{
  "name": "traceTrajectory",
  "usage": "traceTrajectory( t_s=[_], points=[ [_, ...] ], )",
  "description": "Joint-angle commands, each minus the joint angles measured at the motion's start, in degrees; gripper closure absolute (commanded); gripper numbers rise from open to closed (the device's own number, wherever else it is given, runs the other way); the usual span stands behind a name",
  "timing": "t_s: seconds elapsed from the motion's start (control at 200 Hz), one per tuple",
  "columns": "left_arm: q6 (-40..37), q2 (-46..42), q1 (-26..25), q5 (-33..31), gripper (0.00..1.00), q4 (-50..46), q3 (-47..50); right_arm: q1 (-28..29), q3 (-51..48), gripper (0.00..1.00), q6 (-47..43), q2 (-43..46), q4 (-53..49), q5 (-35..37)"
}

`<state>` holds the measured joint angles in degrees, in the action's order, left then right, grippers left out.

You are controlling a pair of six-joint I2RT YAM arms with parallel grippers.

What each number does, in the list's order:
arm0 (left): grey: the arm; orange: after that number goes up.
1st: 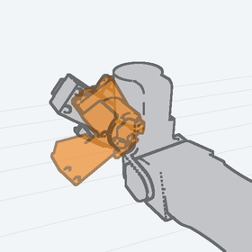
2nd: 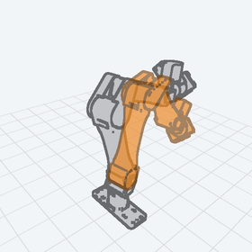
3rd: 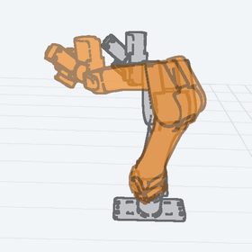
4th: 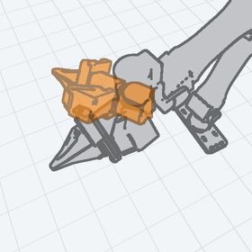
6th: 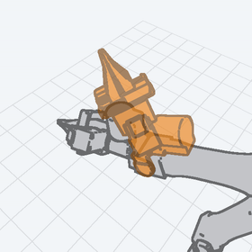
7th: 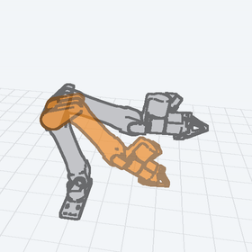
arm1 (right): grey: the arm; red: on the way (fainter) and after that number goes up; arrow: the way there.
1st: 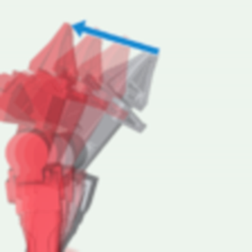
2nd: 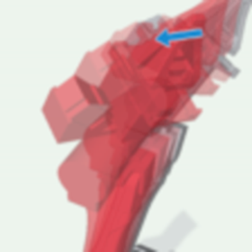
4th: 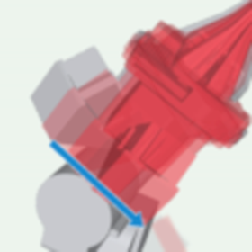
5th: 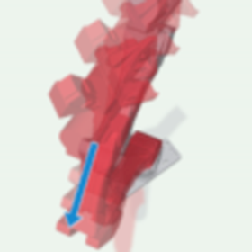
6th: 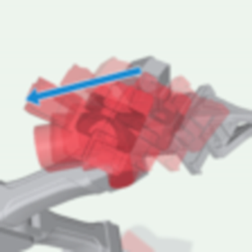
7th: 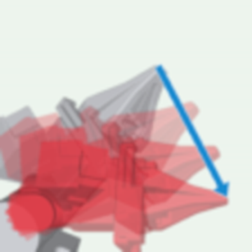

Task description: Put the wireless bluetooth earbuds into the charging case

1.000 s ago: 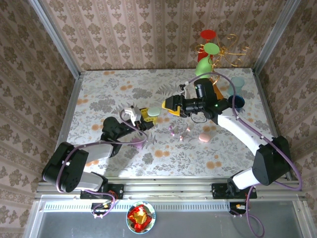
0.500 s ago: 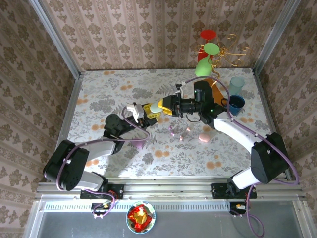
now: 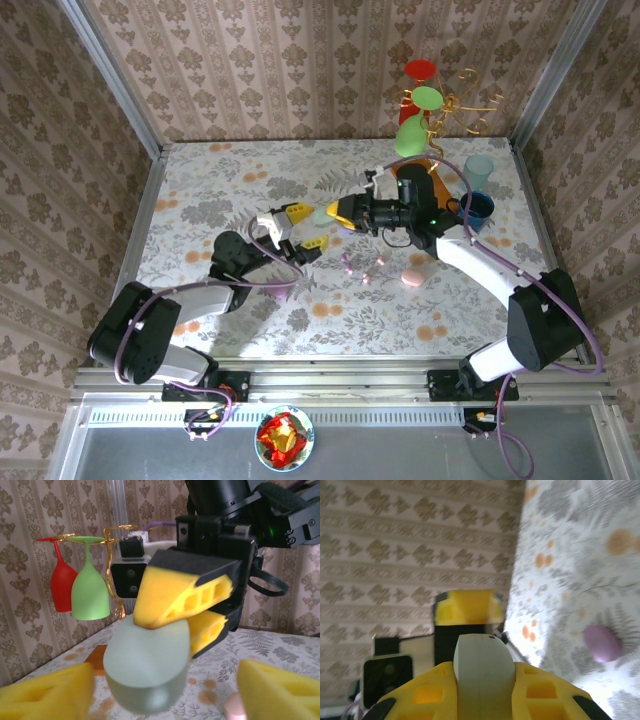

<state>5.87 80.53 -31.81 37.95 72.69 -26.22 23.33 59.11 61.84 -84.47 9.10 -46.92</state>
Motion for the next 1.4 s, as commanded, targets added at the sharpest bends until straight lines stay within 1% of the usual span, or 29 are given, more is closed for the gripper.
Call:
traceTrajectory(
  t_s=[0.0, 0.03, 0.055, 0.17, 0.26, 0.405, 0.49, 0.595, 0.715, 0.76, 0.81, 0.89, 0.925, 0.95, 0.98, 1.045, 1.125, 1.205, 1.24, 1.3, 1.35, 1.395],
  points=[
    [-1.77, 0.15, 0.08, -0.69, 0.14, 0.75, 1.59, -3.25, -2.11, 0.89, -6.03, 1.55, -8.10, 7.23],
    [-1.98, 0.08, 0.08, -0.65, 0.11, 0.55, 1.90, -4.34, -2.48, 0.89, -6.73, 1.45, -9.90, 9.43],
    [-2.09, 0.04, 0.08, -2.57, 0.09, 0.20, 2.25, -5.23, -3.00, 0.89, -7.41, 1.33, -11.01, 10.79],
    [-4.08, -0.94, -0.39, -3.76, 0.06, -3.63, 2.90, -9.51, -5.95, 0.89, -9.20, 0.51, -13.65, 16.15],
    [-8.05, -2.49, -1.12, -4.61, 0.06, -10.15, 2.69, -12.35, -7.56, 0.88, -10.21, -0.85, -13.81, 18.50],
    [-14.14, -3.62, -2.05, -5.48, 0.05, -20.64, 1.29, -15.21, -8.38, 0.88, -11.87, -4.41, -14.99, 23.54],
    [-16.50, -3.15, -2.44, -5.64, 0.05, -24.33, -0.06, -16.99, -9.27, 0.91, -11.75, -6.75, -14.08, 24.50],
    [-17.58, -2.54, -2.88, -6.82, 0.05, -28.26, -1.76, -18.63, -9.63, 0.91, -12.11, -10.01, -13.05, 24.54],
    [-17.56, -2.57, -3.24, -7.37, 0.05, -29.77, -2.00, -19.67, -10.06, 0.91, -12.67, -13.53, -12.27, 24.37],
    [-17.66, -2.95, -3.34, -7.68, 0.05, -30.54, -2.00, -19.98, -10.39, 0.90, -12.61, -14.46, -11.82, 24.07],
    [-17.62, -3.55, -3.48, -8.21, 0.05, -31.63, -1.91, -20.40, -10.97, 0.85, -12.00, -14.88, -11.56, 24.27],
    [-17.05, -4.79, -3.69, -10.02, 0.04, -33.44, -1.82, -20.93, -11.73, 0.72, -11.82, -14.37, -11.84, 25.19],
    [-16.14, -5.32, -3.68, -11.66, 0.04, -34.33, -1.82, -21.11, -12.04, 0.64, -12.20, -13.38, -12.31, 25.97],
    [-15.27, -5.75, -3.69, -13.25, 0.04, -35.01, -1.82, -21.13, -12.09, 0.61, -12.60, -12.81, -12.83, 26.39],
    [-14.00, -6.26, -3.69, -15.51, 0.01, -36.05, -1.98, -21.13, -12.01, 0.54, -13.55, -11.64, -13.85, 27.11],
    [-11.08, -7.32, -3.69, -20.65, 0.00, -40.01, -2.97, -21.14, -11.36, 0.45, -15.59, -9.37, -16.48, 28.43],
    [-8.63, -8.68, -4.36, -26.50, 0.00, -50.20, -6.41, -21.07, -10.54, 0.37, -18.44, -6.24, -20.07, 30.28],
    [-5.21, -9.27, -6.70, -37.85, 0.00, -62.28, -11.39, -20.96, -9.79, 0.27, -21.20, -3.51, -23.12, 30.19],
    [-3.30, -9.47, -7.72, -41.66, 0.00, -66.51, -12.79, -20.72, -9.48, 0.24, -22.51, -2.46, -24.40, 30.00],
    [-0.79, -9.97, -9.12, -46.12, 0.00, -70.02, -13.62, -19.84, -9.21, 0.20, -25.23, -0.36, -25.91, 30.04],
    [1.19, -10.58, -10.47, -50.49, 0.00, -72.20, -13.77, -18.71, -9.02, 0.18, -28.10, 1.35, -27.03, 30.34],
    [5.28, -11.08, -11.40, -55.31, 0.00, -75.03, -14.40, -17.56, -8.68, 0.18, -29.63, 2.78, -28.25, 31.05]
  ],
)
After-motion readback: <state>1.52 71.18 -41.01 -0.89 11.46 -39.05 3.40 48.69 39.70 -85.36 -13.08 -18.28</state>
